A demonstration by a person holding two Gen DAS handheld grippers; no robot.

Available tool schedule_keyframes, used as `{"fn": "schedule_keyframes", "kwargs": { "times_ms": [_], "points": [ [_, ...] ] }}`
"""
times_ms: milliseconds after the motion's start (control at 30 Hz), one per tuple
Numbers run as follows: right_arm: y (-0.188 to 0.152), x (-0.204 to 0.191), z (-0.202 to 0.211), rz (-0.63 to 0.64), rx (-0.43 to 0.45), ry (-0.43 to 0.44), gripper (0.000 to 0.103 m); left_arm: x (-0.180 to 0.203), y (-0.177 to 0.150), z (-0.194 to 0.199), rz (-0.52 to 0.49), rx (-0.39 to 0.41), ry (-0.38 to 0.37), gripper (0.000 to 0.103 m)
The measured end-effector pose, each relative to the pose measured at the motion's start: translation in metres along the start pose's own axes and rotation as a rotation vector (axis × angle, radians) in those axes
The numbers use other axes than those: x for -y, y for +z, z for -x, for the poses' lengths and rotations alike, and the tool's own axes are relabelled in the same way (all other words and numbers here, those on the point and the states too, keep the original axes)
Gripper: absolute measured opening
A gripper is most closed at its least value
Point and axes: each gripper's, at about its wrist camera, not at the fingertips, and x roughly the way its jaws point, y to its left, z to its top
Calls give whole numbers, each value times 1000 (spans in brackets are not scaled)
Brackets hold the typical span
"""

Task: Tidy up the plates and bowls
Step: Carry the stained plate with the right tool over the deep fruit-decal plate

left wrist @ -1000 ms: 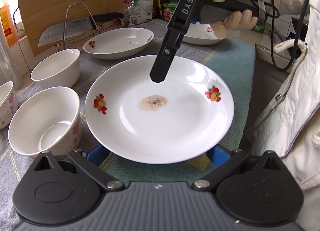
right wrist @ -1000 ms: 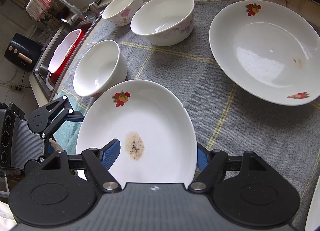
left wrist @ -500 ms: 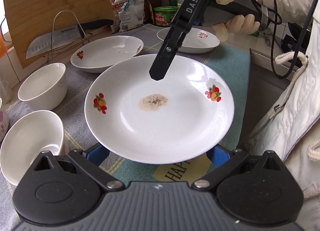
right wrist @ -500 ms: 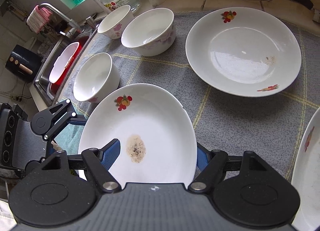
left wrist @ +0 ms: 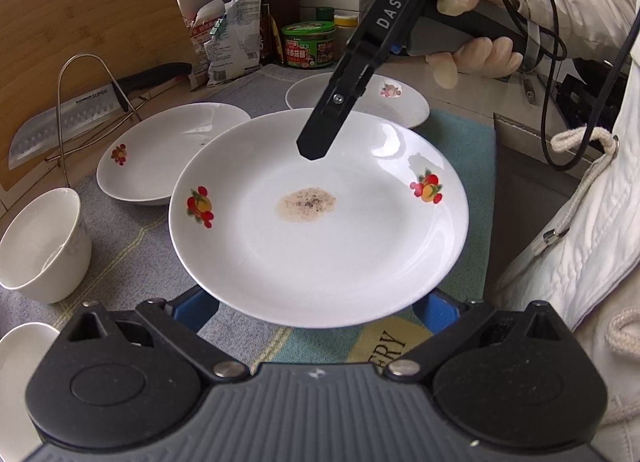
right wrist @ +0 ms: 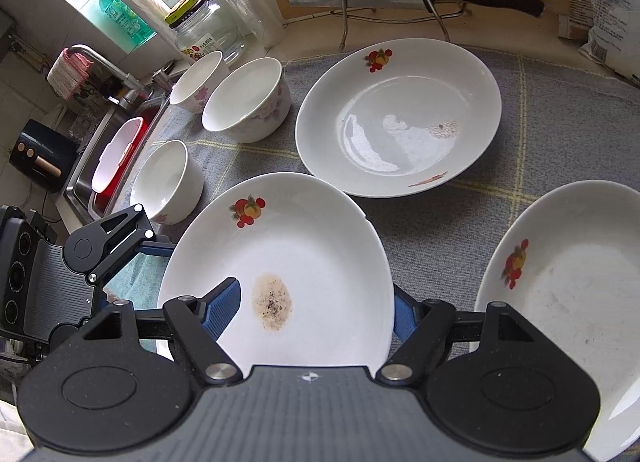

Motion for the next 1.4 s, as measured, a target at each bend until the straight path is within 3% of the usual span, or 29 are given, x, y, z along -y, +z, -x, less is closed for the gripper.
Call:
{"fn": "schedule_keyframes", "kwargs": {
  "times_ms": [633, 1400],
  "points": [
    [-19, 88, 65, -91, 86, -46, 81, 18, 79, -68, -86, -3, -72, 101],
    [-40, 156, 85, -196, 123, -95, 82, 34, 119, -128, -120, -25, -129, 101]
  ]
}}
